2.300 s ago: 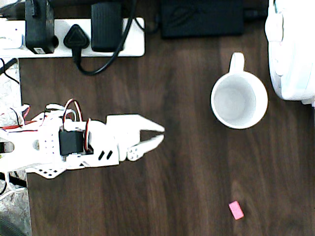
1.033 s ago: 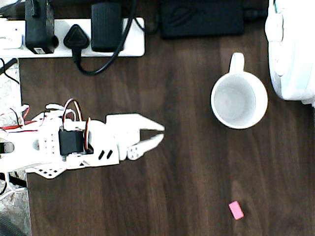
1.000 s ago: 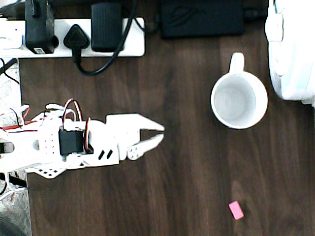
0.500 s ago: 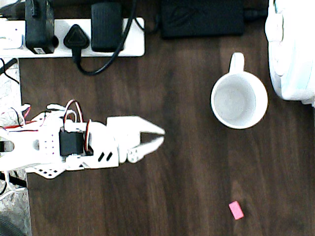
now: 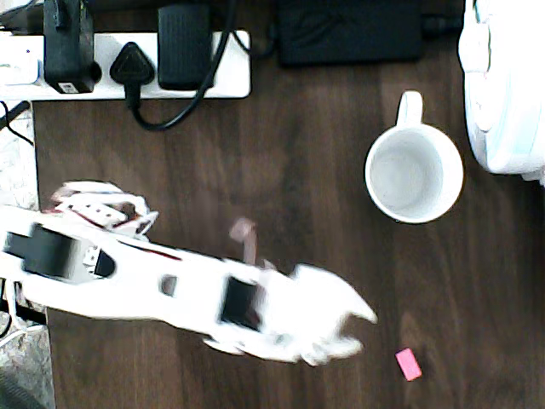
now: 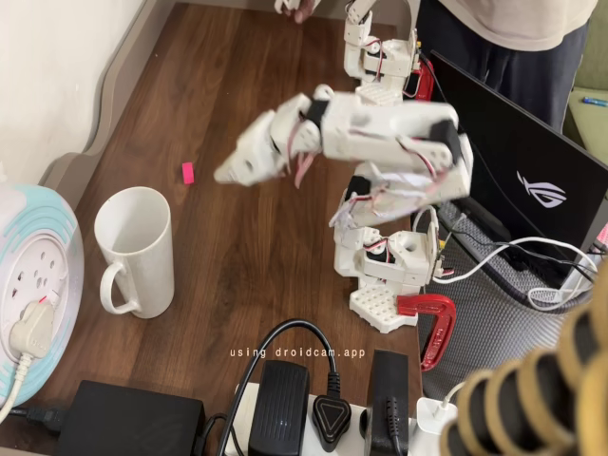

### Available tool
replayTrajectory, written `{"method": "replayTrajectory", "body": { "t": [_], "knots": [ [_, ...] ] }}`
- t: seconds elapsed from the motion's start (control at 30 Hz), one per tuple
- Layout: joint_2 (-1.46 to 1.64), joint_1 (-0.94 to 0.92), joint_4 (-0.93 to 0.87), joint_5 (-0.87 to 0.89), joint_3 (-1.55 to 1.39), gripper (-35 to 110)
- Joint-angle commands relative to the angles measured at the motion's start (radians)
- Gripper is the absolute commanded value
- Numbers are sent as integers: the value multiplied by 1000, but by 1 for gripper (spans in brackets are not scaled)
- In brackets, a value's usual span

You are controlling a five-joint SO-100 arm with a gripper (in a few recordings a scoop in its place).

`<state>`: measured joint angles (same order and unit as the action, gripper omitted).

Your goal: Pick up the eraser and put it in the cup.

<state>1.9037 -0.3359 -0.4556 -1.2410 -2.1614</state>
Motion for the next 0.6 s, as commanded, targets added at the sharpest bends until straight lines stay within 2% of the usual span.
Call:
{"method": "replayTrajectory", "body": {
  "t": [0.0, 0.27, 0.57],
  "knots": [
    [-187, -23, -34, 21, 201, 16],
    [-466, -31, -212, 123, 518, 16],
    [-650, -83, -371, 192, 723, 16]
  ]
}}
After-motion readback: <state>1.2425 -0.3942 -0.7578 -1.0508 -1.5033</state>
